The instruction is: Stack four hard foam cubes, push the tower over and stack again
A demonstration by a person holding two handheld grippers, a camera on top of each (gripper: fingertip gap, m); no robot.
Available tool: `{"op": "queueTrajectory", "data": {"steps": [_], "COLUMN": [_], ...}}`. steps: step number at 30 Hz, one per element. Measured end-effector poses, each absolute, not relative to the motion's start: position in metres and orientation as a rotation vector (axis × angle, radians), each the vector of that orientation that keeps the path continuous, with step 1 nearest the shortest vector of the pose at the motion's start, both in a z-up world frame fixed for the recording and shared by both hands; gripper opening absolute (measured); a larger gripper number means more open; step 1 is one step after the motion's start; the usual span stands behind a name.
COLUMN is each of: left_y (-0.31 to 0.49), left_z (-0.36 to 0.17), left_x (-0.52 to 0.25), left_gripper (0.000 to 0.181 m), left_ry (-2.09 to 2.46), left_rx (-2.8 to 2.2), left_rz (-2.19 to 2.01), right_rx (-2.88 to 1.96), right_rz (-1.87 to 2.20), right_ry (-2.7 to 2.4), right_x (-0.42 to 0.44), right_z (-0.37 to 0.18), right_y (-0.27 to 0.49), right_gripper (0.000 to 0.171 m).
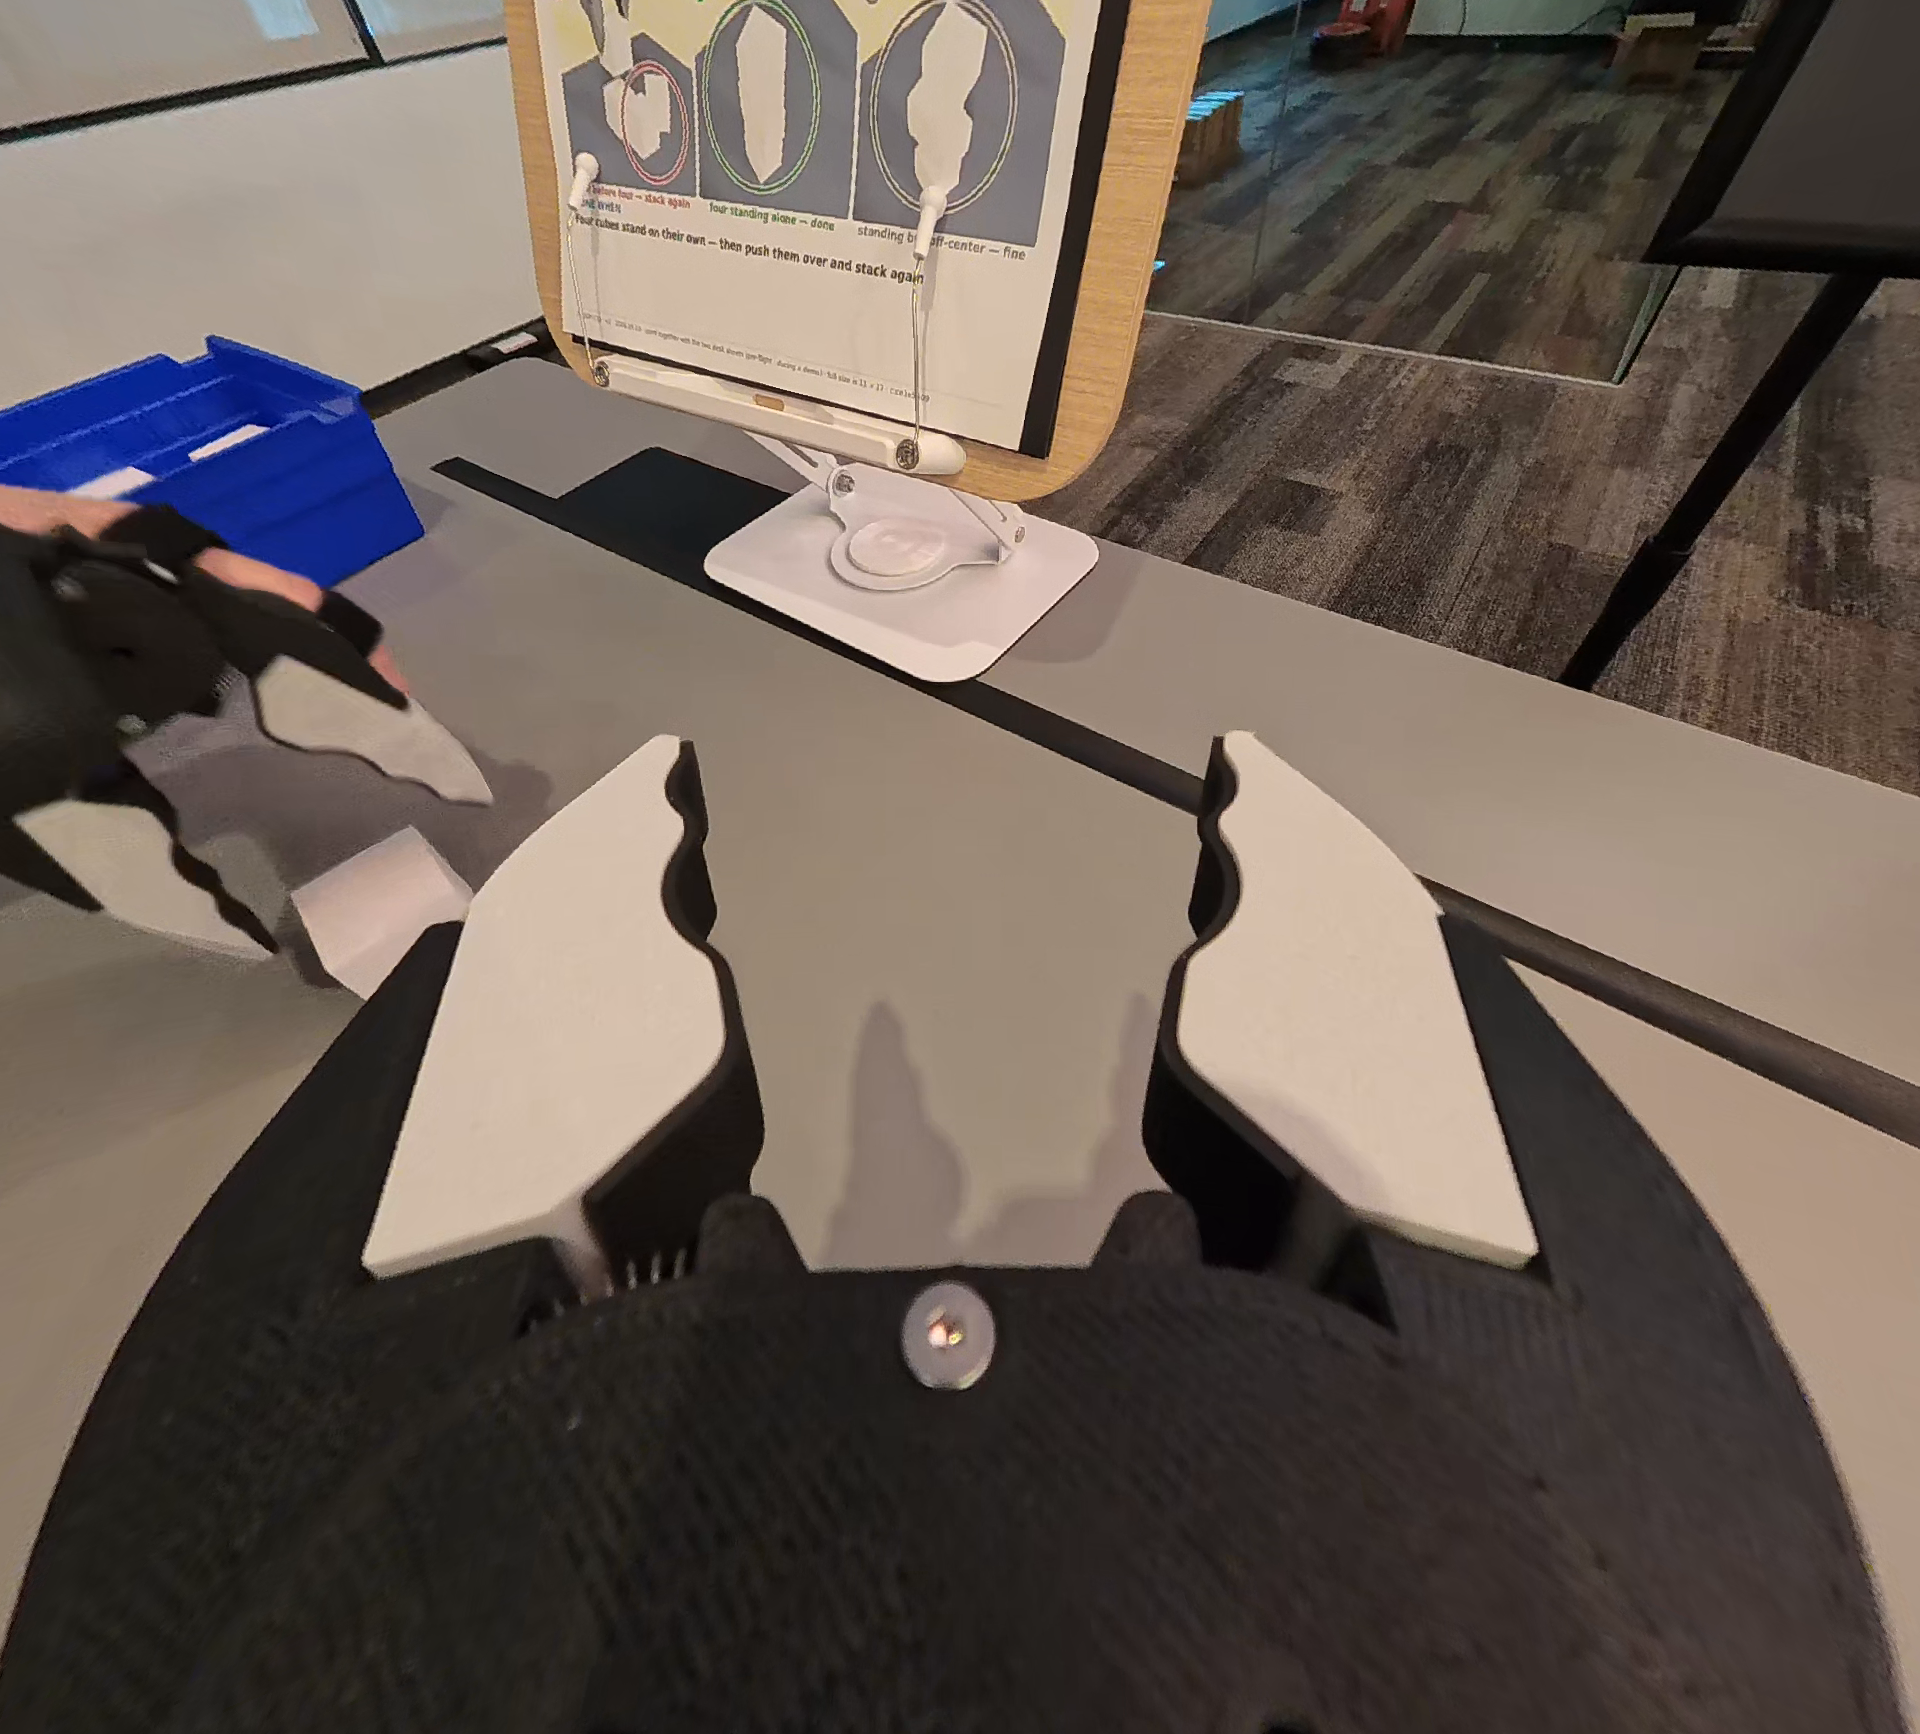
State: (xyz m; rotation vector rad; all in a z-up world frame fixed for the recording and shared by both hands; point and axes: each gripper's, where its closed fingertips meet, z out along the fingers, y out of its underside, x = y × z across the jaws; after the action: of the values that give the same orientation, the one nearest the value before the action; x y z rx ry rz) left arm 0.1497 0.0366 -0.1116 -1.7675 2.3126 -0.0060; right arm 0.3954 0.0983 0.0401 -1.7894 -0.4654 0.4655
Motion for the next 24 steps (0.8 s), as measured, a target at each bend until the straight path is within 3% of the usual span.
{"op": "queueTrajectory", "data": {"steps": [5,9,14,24], "left_y": [0.049,0.092,0.108,0.093], "left_z": [-0.001,0.064,0.035,-0.065], "left_x": [0.101,-0.027,-0.189,-0.291], "left_gripper": [0.083,0.077,0.077,0.087], "left_ry": [1.874,1.382,1.062,1.654], "left_rx": [-1.797,-2.009,-2.368,-2.445], "left_rz": [-0.185,-0.077,0.107,0.601], "right_rx": [-1.765,-1.759,-1.782,-1.798], "right_rz": [0.479,0.498,0.483,0.504], "right_ry": [-0.434,-0.422,-0.458,-0.475], "right_x": [0.405,0.405,0.395,0.389], "right_z": [0.046,0.047,0.039,0.026], "right_y": [0.096,0.096,0.1,0.106], "right_gripper": [0.092,0.092,0.092,0.092]}}
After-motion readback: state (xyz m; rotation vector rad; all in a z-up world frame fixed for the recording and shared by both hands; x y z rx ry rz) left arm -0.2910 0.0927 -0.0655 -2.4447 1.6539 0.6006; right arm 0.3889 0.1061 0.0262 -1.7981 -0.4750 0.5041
